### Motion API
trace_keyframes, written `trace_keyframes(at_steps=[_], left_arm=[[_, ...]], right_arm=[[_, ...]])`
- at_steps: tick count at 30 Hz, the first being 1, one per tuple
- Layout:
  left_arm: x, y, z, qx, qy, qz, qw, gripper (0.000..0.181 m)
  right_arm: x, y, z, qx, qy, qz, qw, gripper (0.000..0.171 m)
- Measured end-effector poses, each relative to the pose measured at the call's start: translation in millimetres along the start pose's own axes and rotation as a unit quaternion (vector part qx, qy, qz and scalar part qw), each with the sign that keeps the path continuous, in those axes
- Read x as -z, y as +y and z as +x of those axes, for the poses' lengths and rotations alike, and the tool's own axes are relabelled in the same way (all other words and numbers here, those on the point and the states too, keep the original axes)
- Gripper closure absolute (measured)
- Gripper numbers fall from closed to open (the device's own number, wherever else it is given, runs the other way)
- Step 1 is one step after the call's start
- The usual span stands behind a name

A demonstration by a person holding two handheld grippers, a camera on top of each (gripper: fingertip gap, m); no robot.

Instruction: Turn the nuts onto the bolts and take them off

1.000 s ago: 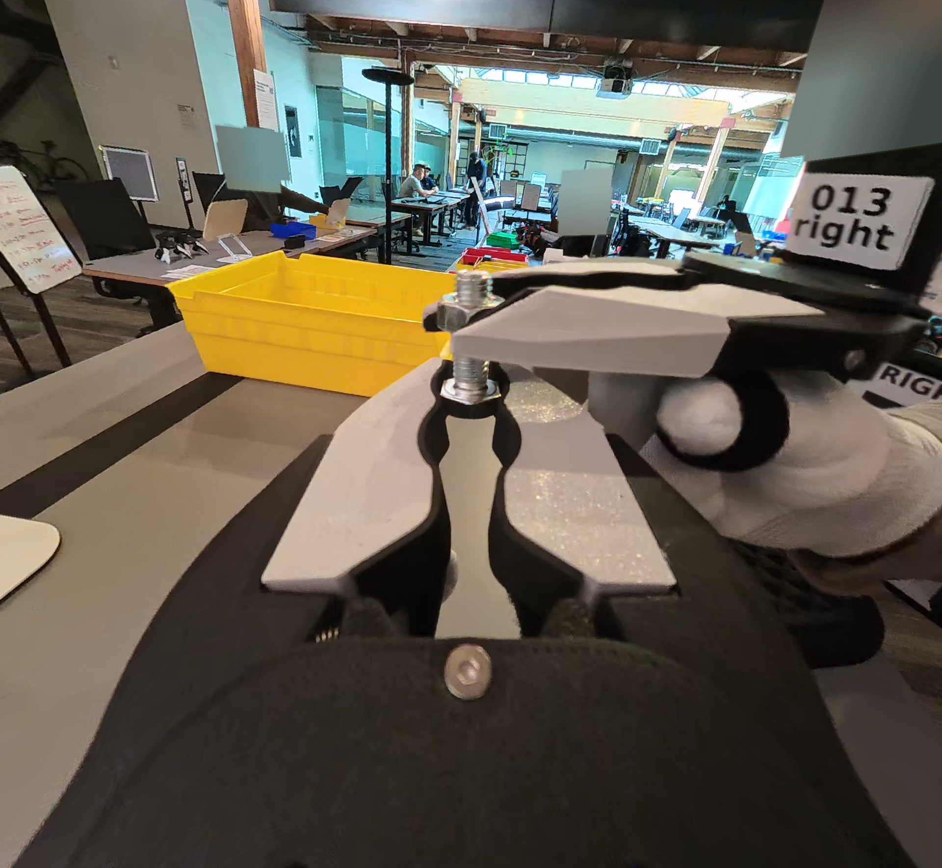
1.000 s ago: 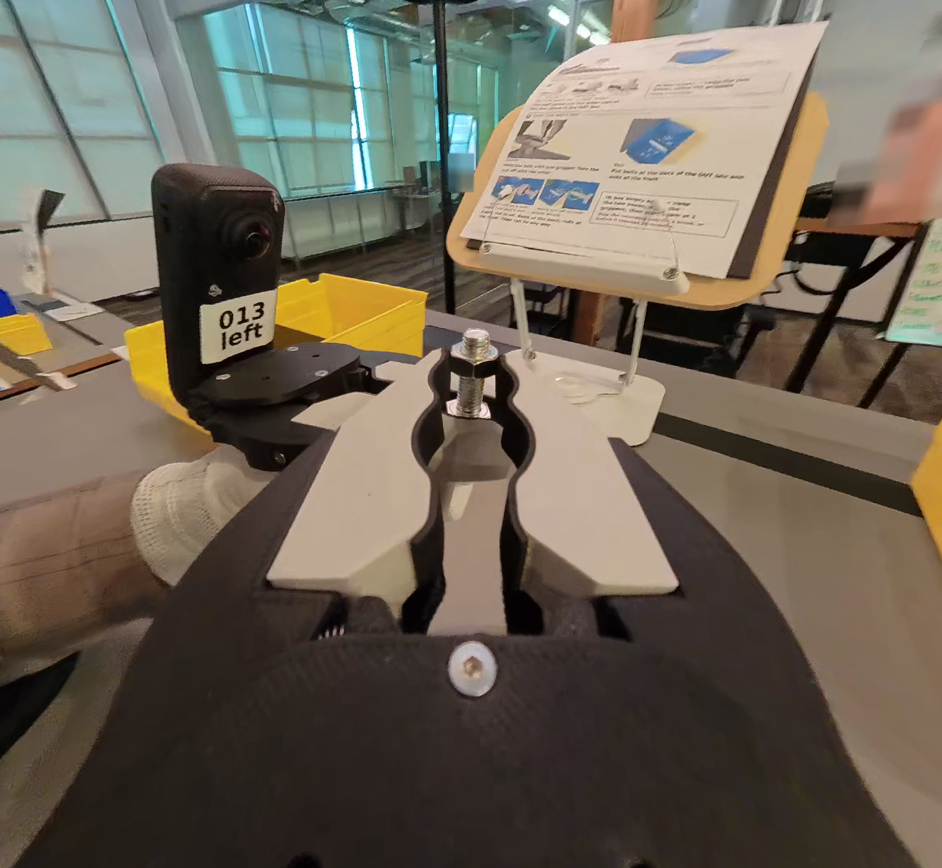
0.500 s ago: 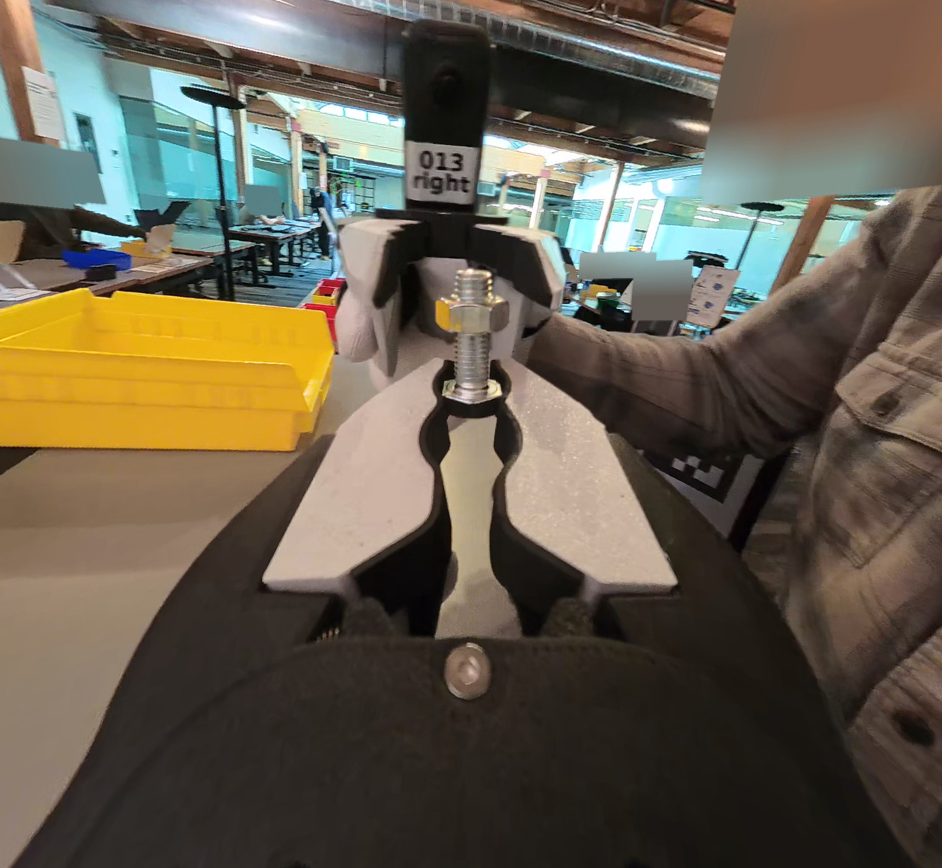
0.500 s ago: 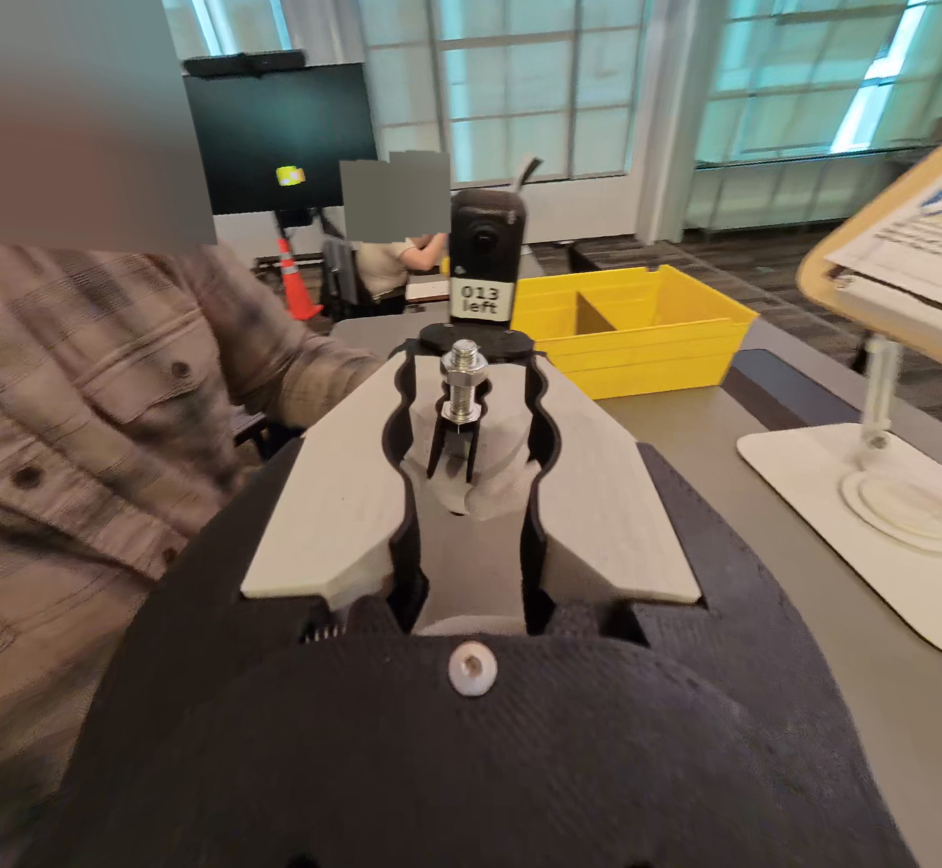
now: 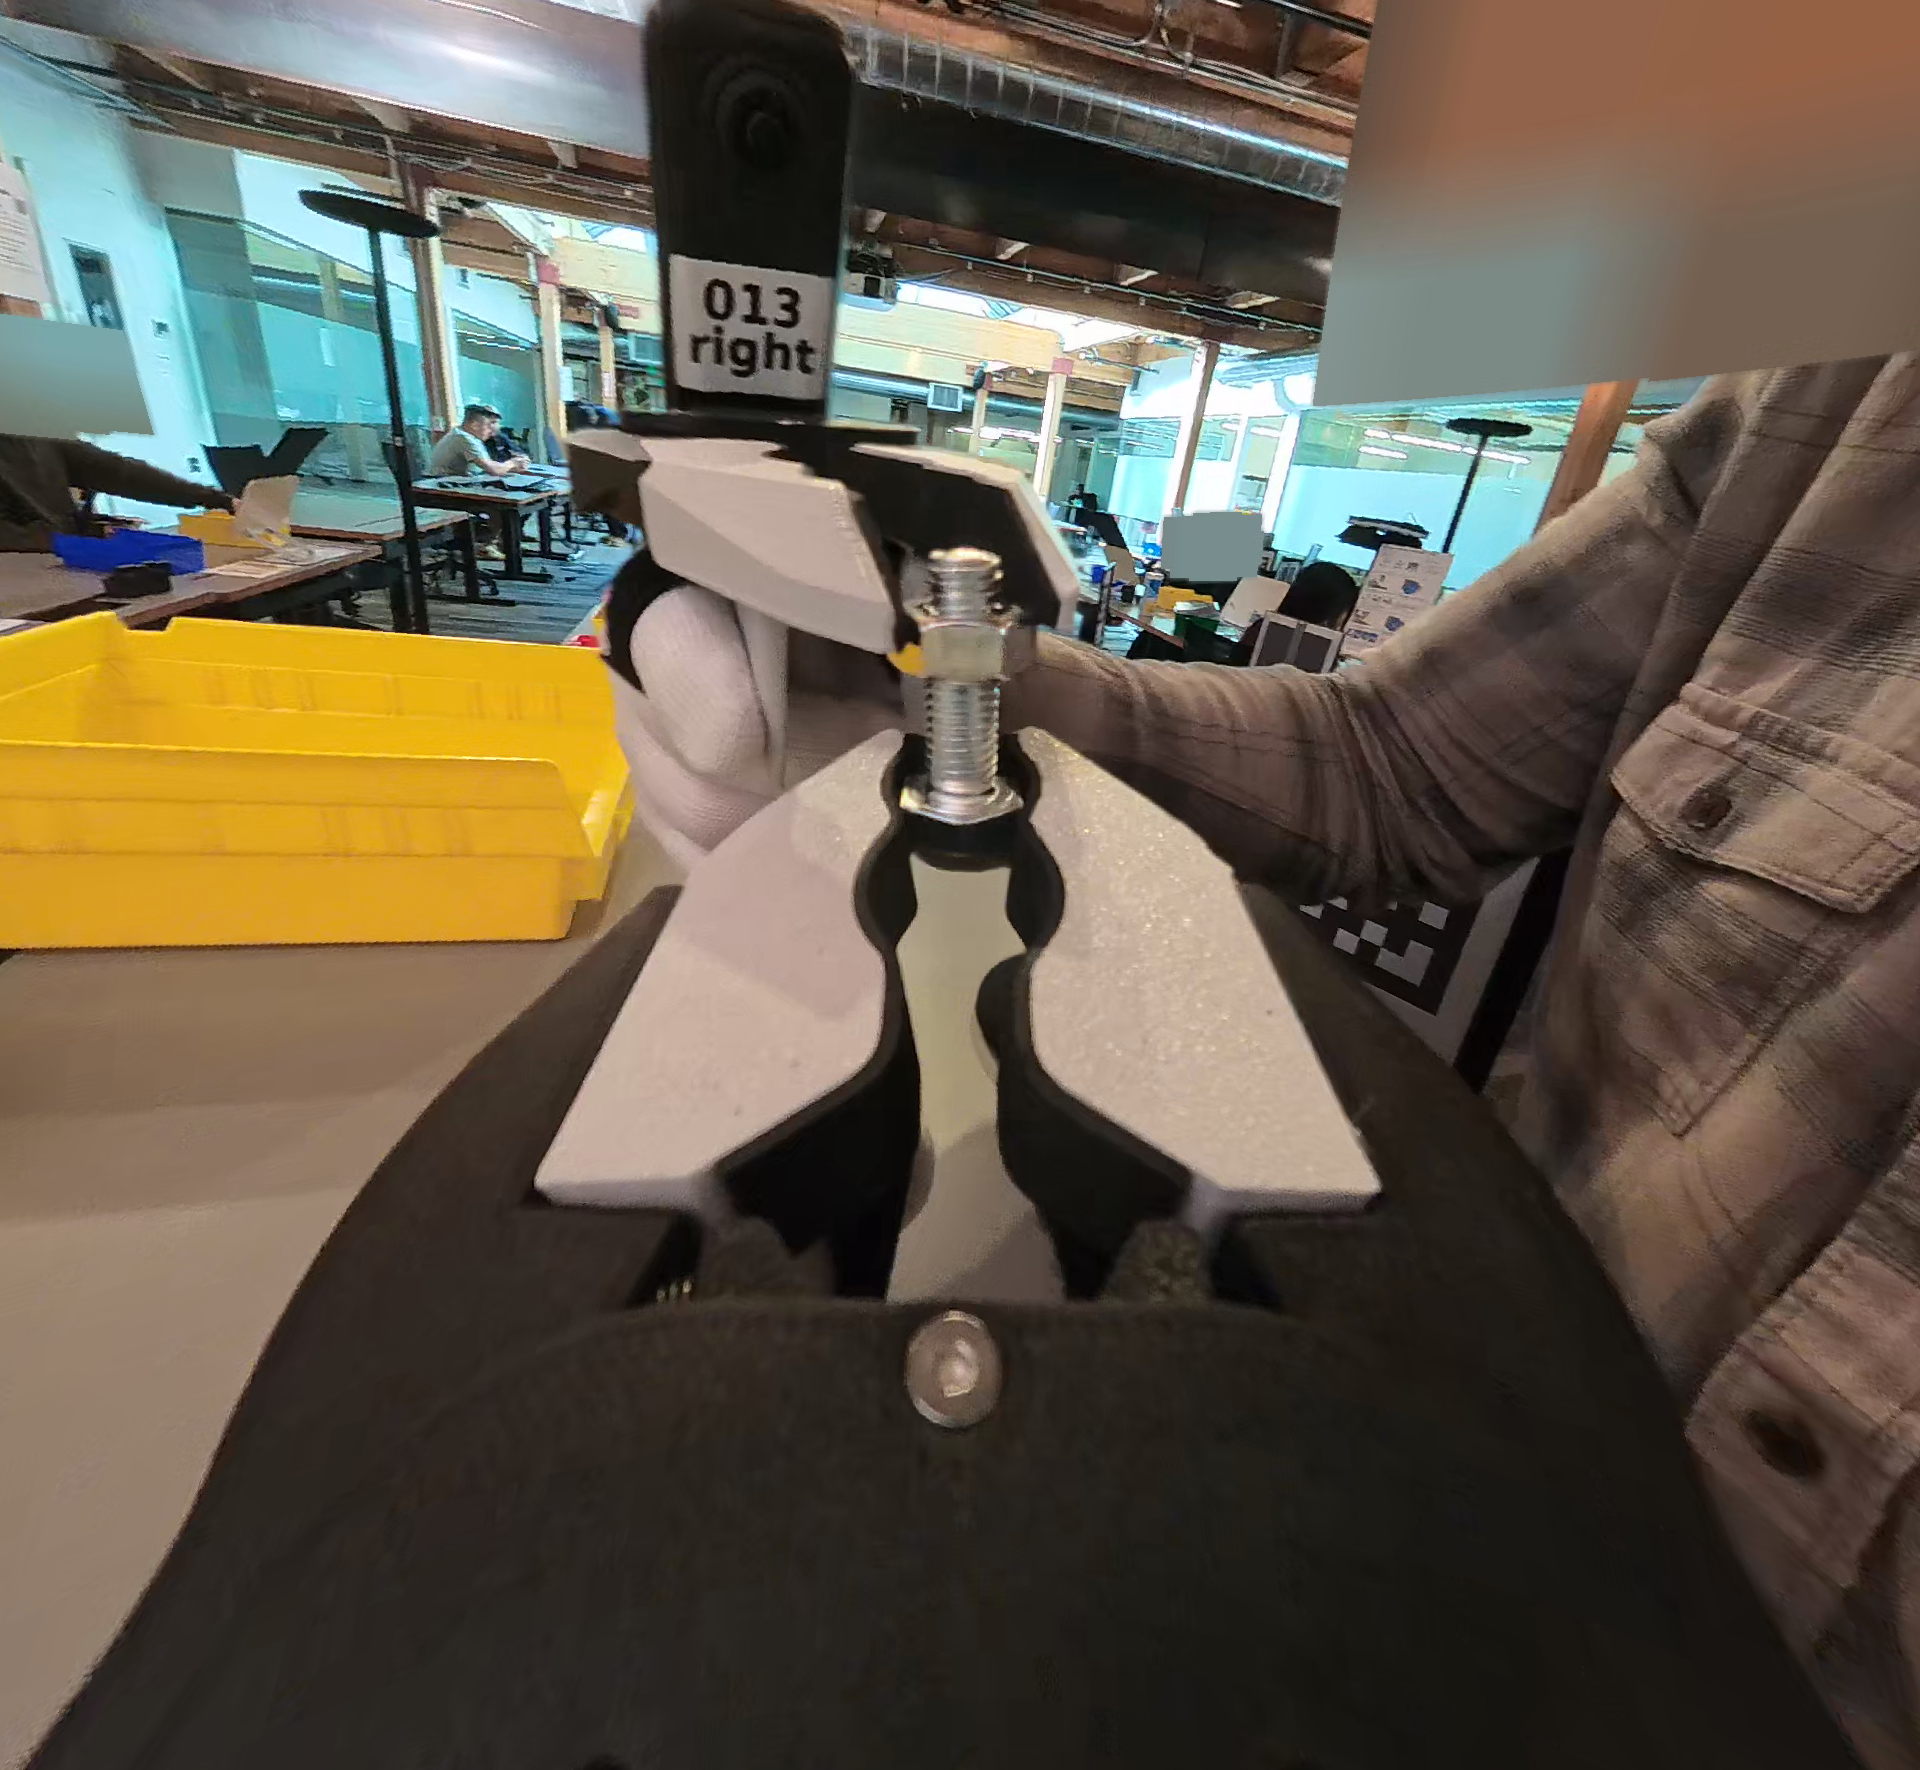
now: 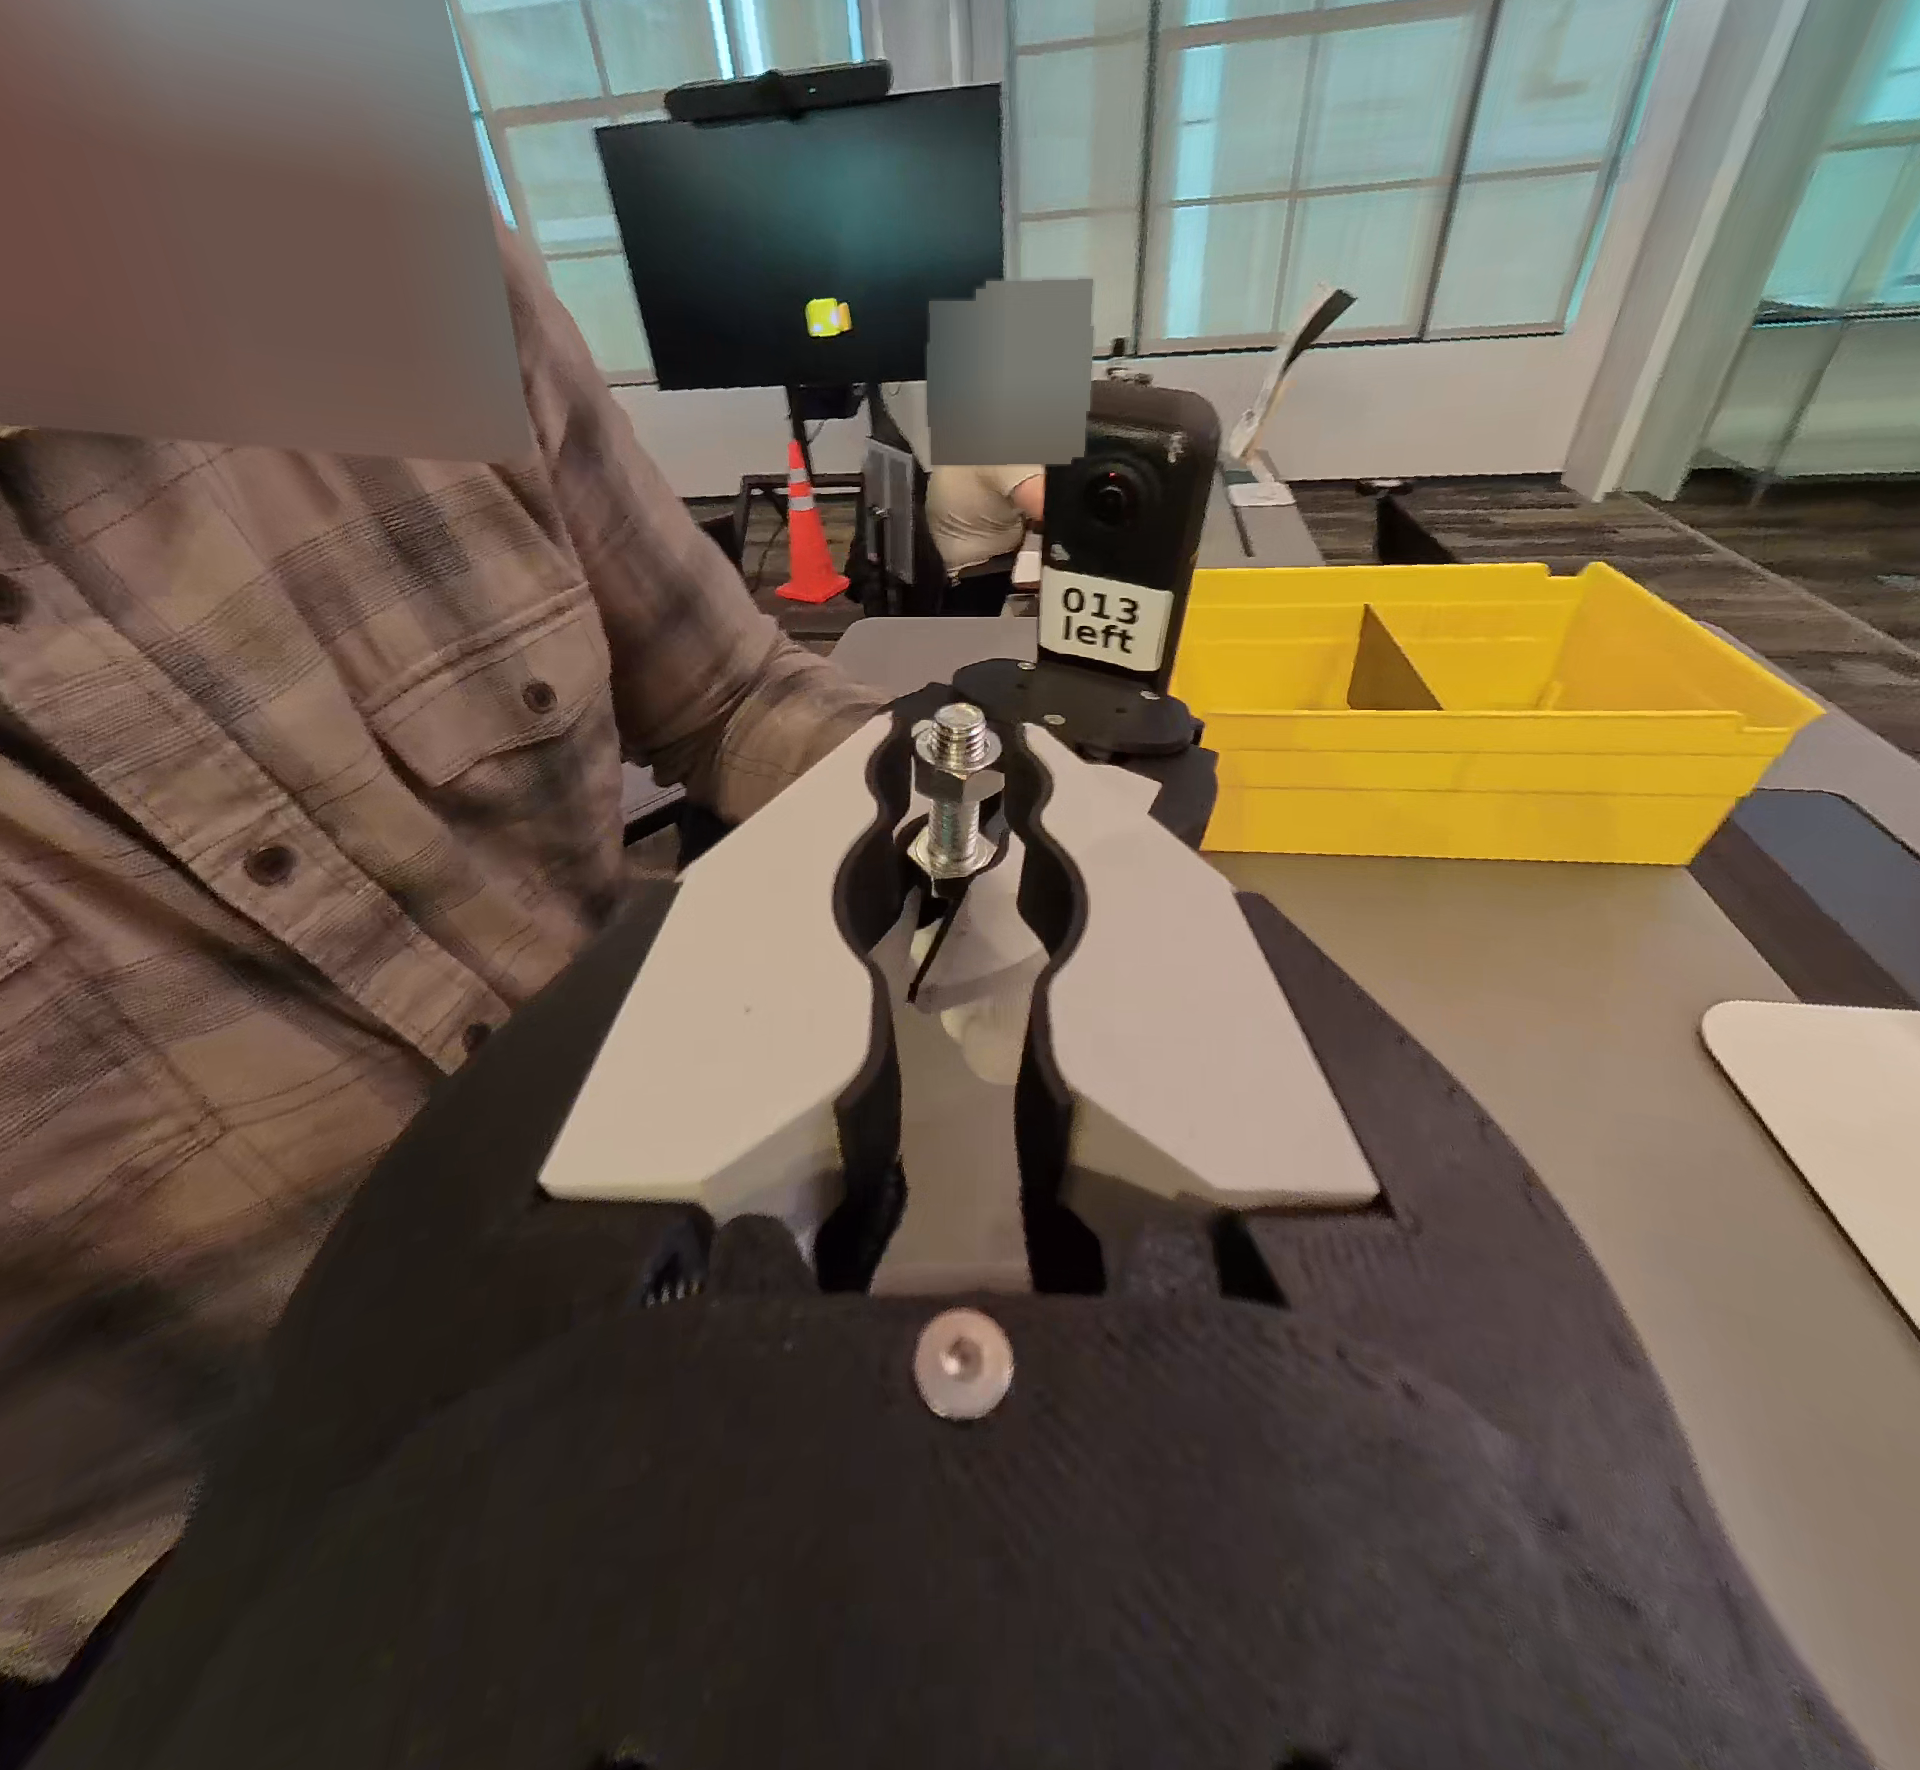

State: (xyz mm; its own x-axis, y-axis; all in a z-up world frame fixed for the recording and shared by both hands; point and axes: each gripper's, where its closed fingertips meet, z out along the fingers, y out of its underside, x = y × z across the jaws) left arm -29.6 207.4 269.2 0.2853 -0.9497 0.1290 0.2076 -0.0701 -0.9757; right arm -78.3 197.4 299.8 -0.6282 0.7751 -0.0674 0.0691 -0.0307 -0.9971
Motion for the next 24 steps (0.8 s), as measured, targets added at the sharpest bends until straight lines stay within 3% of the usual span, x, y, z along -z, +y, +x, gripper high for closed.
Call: trace_keyframes(at_steps=[4, 8, 10, 14, 17, 19, 20, 24], left_arm=[[3, 1, -17, -0.005, -0.050, -0.004, 0.999, 0.168], [8, 5, -36, -0.010, -0.109, -0.014, 0.994, 0.167], [9, 9, -45, -0.018, -0.137, -0.024, 0.990, 0.168], [9, 16, -52, -0.026, -0.164, -0.034, 0.985, 0.168], [7, 19, -50, -0.024, -0.161, -0.036, 0.986, 0.168], [7, 17, -49, -0.025, -0.158, -0.032, 0.987, 0.168], [7, 14, -46, -0.024, -0.151, -0.027, 0.988, 0.168], [7, 7, -35, -0.016, -0.110, -0.015, 0.994, 0.167]], right_arm=[[2, 2, 15, -0.004, 0.083, 0.010, 0.996, 0.155], [7, 7, 33, 0.001, 0.240, 0.024, 0.970, 0.156], [10, 11, 41, 0.011, 0.340, 0.021, 0.940, 0.156], [17, 18, 47, 0.045, 0.529, 0.015, 0.848, 0.156], [17, 20, 45, 0.056, 0.580, 0.020, 0.813, 0.155], [19, 18, 44, 0.054, 0.574, 0.015, 0.817, 0.155], [21, 14, 43, 0.057, 0.565, 0.020, 0.823, 0.142], [14, -3, 29, 0.065, 0.431, 0.026, 0.900, 0.137]])
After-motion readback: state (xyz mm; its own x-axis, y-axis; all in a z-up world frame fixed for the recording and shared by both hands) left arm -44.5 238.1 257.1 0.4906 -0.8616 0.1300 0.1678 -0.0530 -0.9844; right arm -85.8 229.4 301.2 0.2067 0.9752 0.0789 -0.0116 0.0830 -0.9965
